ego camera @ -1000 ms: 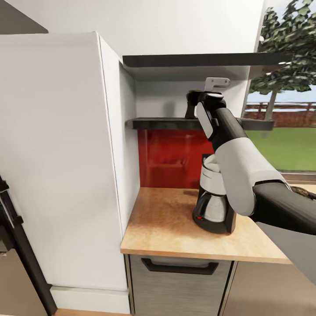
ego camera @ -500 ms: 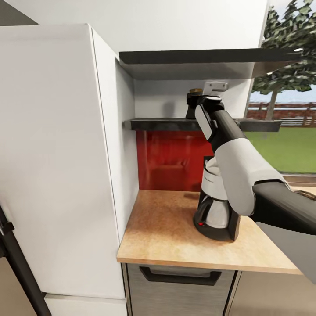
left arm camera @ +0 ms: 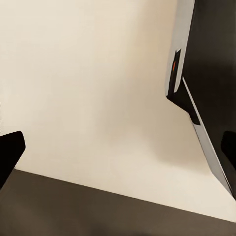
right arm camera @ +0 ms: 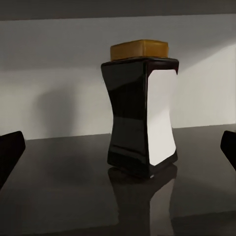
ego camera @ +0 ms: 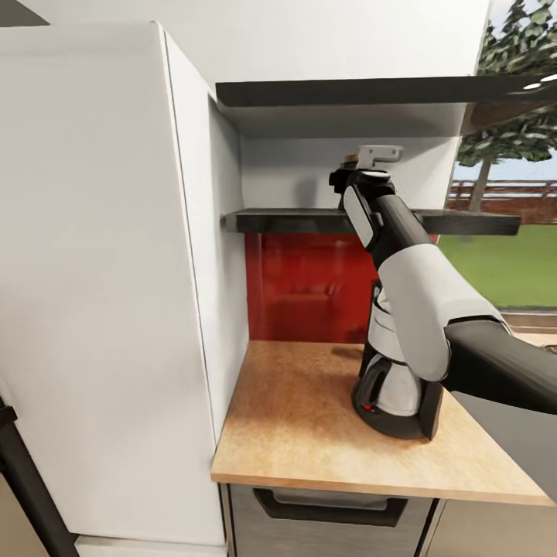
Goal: Set up a coffee station on the kitchen countertop: keep the coffee maker on the countertop, move the bottle of coffee from the kitchen shelf to the counter next to the coffee maker, place a paper coffee filter on top of the coffee maker, put the saucer next to the coffee maker with the coffee cup on the saucer, and place the electric kettle next to the coffee maker.
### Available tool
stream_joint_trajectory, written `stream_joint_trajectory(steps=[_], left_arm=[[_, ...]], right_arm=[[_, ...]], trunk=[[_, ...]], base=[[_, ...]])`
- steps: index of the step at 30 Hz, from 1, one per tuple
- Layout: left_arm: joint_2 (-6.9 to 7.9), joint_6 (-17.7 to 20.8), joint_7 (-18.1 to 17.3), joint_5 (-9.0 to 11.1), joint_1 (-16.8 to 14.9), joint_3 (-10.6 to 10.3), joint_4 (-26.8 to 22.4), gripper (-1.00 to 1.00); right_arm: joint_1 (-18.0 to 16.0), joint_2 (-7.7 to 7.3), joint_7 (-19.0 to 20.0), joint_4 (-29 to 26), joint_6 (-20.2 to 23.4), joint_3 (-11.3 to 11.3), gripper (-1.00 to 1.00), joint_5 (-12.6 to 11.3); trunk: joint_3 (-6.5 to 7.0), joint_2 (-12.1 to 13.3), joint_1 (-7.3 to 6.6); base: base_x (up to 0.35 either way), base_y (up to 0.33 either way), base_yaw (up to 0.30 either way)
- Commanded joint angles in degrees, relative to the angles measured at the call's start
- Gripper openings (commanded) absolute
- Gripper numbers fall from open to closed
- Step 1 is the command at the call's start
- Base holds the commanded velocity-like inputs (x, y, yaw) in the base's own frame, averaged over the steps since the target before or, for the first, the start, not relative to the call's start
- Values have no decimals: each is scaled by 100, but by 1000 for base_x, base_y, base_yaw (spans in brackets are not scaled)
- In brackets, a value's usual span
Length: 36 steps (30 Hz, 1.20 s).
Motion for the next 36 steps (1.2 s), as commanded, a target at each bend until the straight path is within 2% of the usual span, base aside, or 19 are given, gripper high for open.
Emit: stream_joint_trajectory(steps=[1, 10, 17, 24, 36], left_arm=[[-1, -31, -1, 52, -1, -14, 11, 100], [6, -31, 4, 52, -1, -10, 11, 100], [13, -31, -4, 52, 71, -10, 11, 100], [20, -31, -5, 52, 111, -12, 7, 100], [10, -31, -5, 52, 120, -16, 11, 100]], right_arm=[[-1, 1, -19, -7, 34, 5, 100, 5], [-1, 1, -19, -43, 34, -3, 100, 6], [-1, 1, -27, -68, 34, -5, 100, 6], [-1, 1, -28, -52, 34, -12, 100, 14], [-1, 1, -41, -41, 34, -13, 100, 21]], trunk=[[0, -2, 3], [0, -2, 3], [0, -2, 3], [0, -2, 3], [0, -2, 3]], base=[[167, 108, 0], [107, 73, 0], [7, 2, 0], [202, 0, 0], [59, -29, 0]])
